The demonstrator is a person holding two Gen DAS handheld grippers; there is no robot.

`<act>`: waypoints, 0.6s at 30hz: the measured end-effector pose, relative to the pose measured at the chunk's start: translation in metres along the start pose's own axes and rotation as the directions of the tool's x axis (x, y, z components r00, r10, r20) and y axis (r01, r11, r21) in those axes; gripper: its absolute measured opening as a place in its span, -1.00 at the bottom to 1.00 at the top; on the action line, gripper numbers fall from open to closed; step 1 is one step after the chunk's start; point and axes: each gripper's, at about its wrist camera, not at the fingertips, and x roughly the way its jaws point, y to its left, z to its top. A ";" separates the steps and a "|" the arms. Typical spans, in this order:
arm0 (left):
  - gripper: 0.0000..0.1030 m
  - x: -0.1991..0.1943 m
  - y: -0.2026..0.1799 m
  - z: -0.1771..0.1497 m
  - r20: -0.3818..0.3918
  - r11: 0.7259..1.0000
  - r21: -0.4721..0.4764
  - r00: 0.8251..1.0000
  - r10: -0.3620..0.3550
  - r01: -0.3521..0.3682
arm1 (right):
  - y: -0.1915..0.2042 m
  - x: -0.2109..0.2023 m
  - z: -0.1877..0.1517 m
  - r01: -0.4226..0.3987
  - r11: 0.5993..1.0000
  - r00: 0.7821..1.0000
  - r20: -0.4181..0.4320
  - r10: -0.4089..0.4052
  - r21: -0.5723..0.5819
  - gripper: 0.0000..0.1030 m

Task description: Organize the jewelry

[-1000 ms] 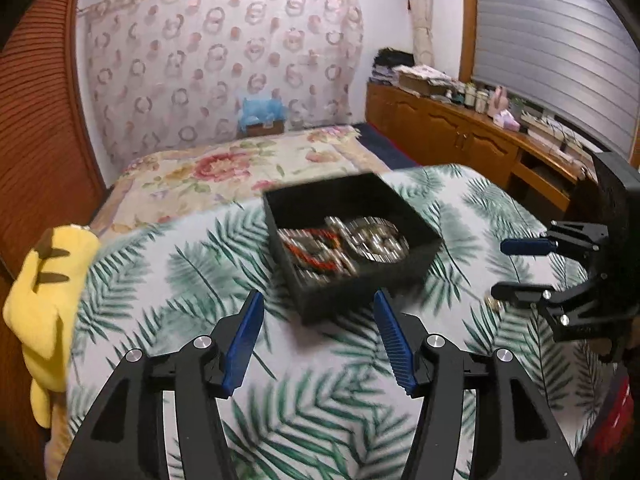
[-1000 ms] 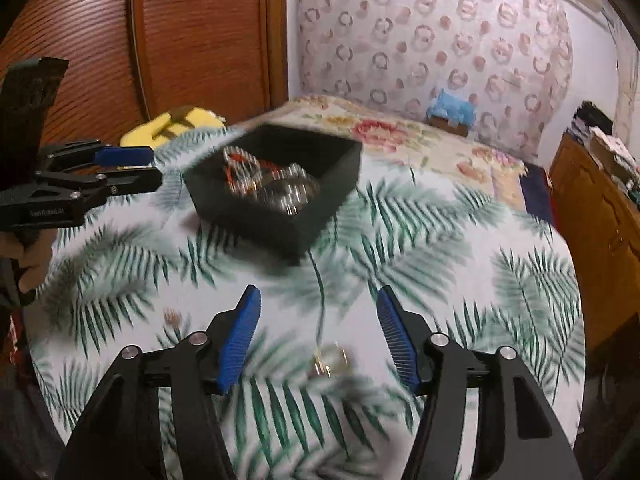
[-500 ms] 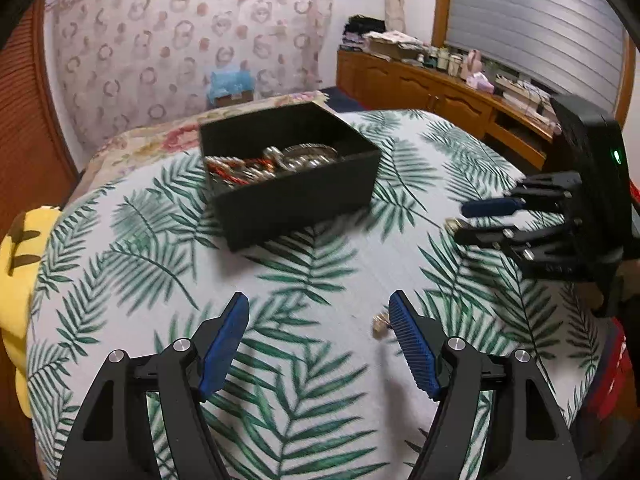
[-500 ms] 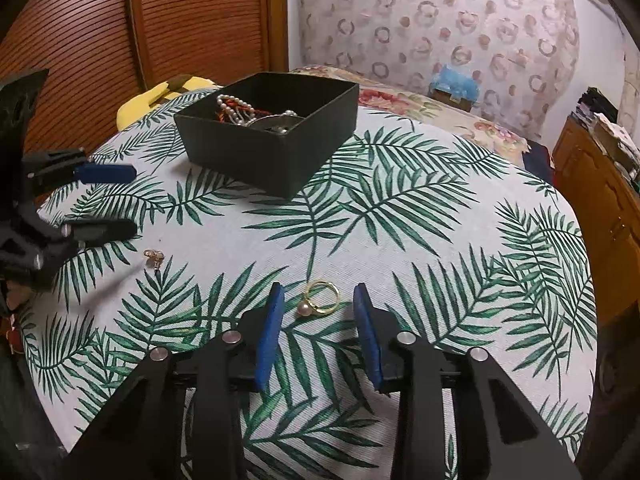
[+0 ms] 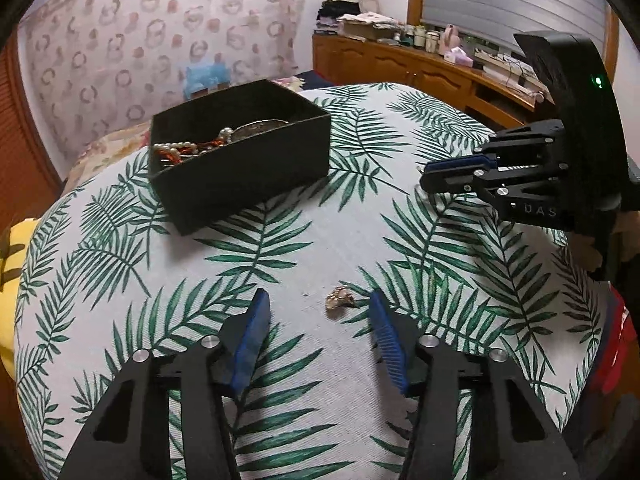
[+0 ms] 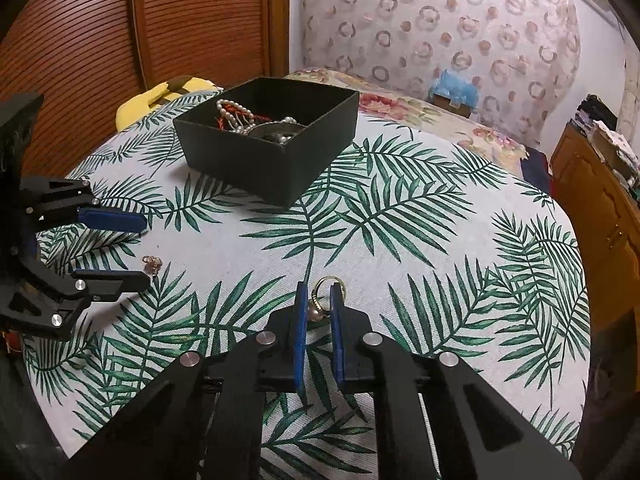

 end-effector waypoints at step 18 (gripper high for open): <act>-0.91 -0.014 0.018 0.011 0.068 0.999 -0.050 0.998 0.010 -0.007 | 0.015 -0.014 0.024 -0.016 1.000 0.997 0.072 0.018 -0.021 -0.76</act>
